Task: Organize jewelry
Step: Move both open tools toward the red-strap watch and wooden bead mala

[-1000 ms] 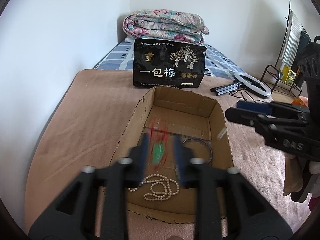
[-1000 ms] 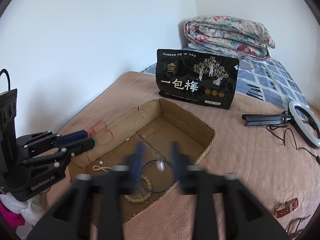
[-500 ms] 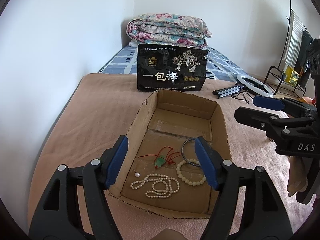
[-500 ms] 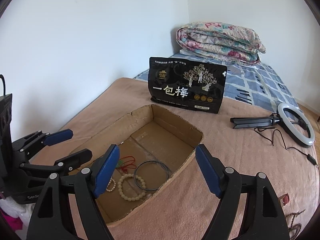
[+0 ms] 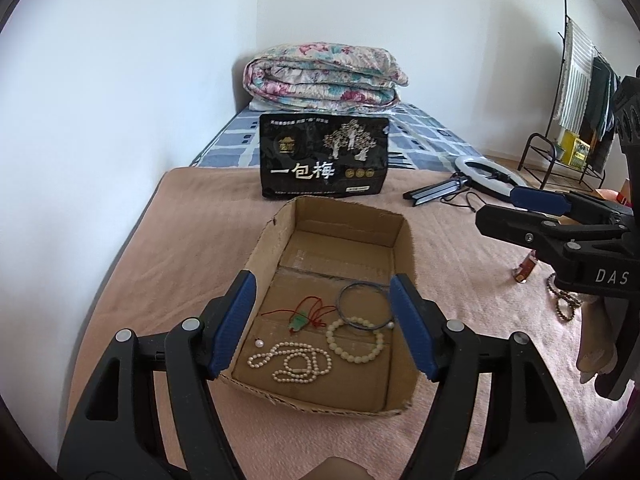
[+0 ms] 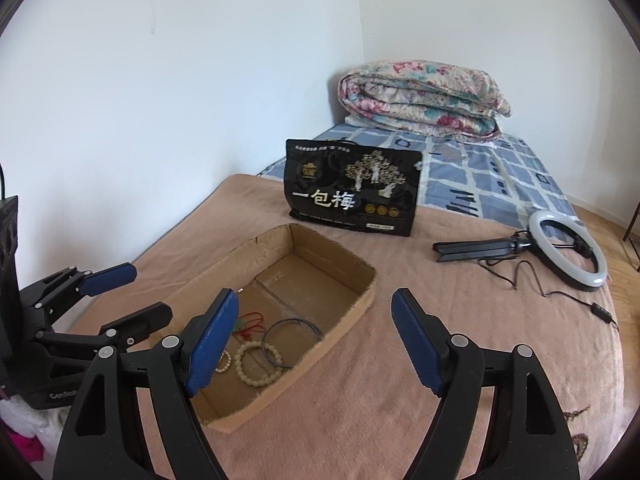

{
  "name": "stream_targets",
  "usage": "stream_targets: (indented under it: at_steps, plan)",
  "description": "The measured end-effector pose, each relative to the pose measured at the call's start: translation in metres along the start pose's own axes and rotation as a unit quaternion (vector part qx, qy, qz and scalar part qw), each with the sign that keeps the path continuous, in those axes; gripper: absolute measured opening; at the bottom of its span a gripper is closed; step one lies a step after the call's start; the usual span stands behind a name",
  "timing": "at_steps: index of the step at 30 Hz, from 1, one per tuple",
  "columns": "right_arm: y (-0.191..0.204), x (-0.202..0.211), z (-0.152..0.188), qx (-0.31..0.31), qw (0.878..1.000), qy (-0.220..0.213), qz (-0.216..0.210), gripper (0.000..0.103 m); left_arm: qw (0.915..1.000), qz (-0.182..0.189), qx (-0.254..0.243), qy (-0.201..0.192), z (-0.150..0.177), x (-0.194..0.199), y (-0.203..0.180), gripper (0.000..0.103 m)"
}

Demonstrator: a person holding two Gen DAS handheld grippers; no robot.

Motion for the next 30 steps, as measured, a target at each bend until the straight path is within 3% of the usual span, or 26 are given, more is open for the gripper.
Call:
stream_targets:
  at_steps: [11,30]
  plan:
    - [-0.045,0.045,0.039,-0.006,0.999,0.001,0.053,0.080,0.9991,0.032,-0.029,-0.001,0.004,0.015,-0.044,0.072]
    - [-0.202,0.099,0.125,-0.122,0.983,0.049,0.127,0.080,0.9895,0.109,-0.089,0.034,0.009,-0.017,-0.162,0.072]
Point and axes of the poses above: each gripper's, at about its wrist camera, not at the fingertips, and x roughly against the way its jaws point, y to its left, z to its underside, the point moved 3 cm from there along -x, roughly the way its jaws point, and after that the axes turned 9 degrees about y, right-handed, at the moved point
